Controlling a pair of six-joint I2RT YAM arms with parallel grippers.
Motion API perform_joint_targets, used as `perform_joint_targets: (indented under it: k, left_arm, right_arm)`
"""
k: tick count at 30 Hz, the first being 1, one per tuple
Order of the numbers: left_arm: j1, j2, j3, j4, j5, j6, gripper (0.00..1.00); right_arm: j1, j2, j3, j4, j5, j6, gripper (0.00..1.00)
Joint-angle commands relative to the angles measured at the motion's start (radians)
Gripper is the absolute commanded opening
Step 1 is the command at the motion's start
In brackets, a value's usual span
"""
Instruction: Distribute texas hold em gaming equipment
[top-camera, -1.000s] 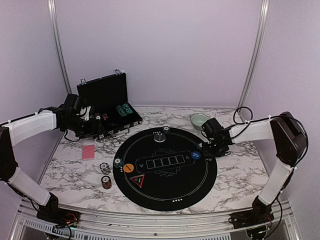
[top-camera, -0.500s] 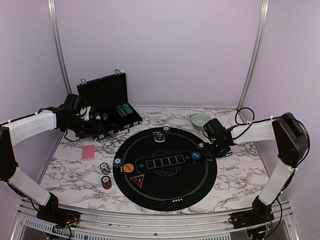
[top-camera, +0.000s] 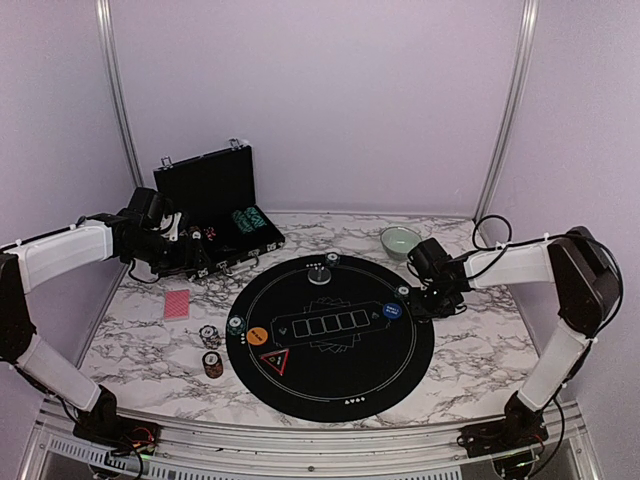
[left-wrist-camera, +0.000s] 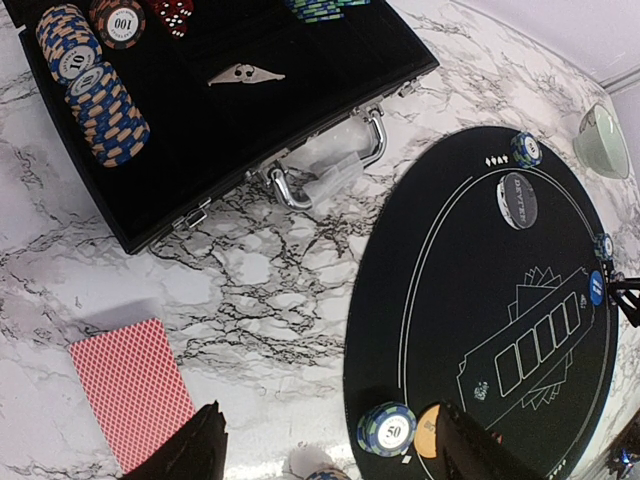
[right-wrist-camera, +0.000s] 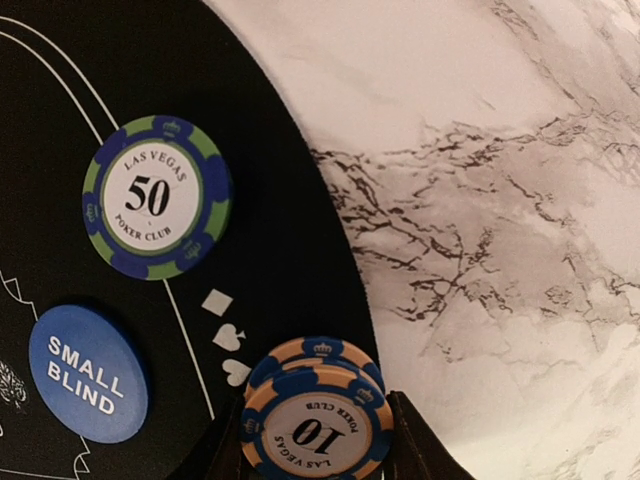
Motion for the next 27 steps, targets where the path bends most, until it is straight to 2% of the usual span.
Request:
perform_joint_targets:
  k: [1, 8, 17, 27]
  left_arm:
    - [0.007, 0.005, -0.009, 0.016, 0.015, 0.007, 0.72]
    - [0.006, 0.006, -0.009, 0.016, 0.018, 0.007, 0.72]
    - [0.006, 0.007, -0.009, 0.017, 0.017, 0.007, 0.72]
    - [0.006, 0.005, -0.009, 0.015, 0.017, 0.008, 0.72]
  right_arm:
    - [0.008, -0.017, -0.010, -0.074, 0.015, 0.013, 0.33]
    - [0.009, -0.013, -0.015, -0.069, -0.005, 0.017, 0.34]
    - [0.009, -0.026, 0.006, -0.090, -0.009, 0.018, 0.47]
    - [0.009, -0.027, 0.033, -0.106, -0.011, 0.012, 0.51]
